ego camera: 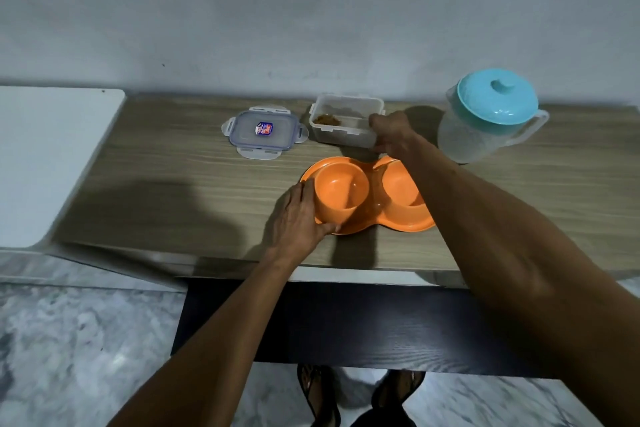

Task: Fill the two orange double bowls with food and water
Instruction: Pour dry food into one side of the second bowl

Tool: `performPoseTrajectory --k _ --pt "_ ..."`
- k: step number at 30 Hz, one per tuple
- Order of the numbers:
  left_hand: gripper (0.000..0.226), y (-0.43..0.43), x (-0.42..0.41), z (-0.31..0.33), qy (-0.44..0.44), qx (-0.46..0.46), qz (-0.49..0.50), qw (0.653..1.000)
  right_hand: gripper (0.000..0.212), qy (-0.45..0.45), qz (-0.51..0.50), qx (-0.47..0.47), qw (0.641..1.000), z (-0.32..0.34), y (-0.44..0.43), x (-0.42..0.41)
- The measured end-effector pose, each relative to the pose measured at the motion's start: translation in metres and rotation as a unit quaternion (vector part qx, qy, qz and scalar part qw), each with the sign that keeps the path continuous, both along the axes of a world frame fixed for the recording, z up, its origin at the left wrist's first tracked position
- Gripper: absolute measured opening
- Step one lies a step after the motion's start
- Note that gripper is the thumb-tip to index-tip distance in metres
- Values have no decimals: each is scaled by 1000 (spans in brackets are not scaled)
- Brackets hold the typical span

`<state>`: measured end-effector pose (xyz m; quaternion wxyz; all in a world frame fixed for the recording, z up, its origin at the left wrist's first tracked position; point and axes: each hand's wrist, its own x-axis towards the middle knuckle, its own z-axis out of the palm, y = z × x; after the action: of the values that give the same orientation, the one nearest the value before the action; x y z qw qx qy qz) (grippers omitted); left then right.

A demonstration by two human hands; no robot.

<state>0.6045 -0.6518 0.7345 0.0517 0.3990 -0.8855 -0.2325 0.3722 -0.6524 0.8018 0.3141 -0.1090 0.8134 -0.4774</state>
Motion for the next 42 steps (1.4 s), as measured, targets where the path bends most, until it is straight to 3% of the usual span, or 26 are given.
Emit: performPoseTrajectory --k 3,7,13,22,29,42 --pt "108 -2 0 -1 -6 12 2 1000 22 -2 3 -17 1000 3 10 1" --pt "105 -5 -2 -7 -16 26 15 999 10 69 35 -10 997 4 34 3" --pt "103 -5 -1 -5 -10 34 22 999 18 132 92 -85 983 20 78 21" --pt "100 -2 -1 -2 -17 43 28 999 27 350 170 -68 919 9 111 49" --pt "93 -2 0 -1 -23 39 28 999 31 419 220 -106 875 -8 118 61" --pt "87 0 -1 1 -28 36 34 998 30 513 311 -60 798 -12 121 73"
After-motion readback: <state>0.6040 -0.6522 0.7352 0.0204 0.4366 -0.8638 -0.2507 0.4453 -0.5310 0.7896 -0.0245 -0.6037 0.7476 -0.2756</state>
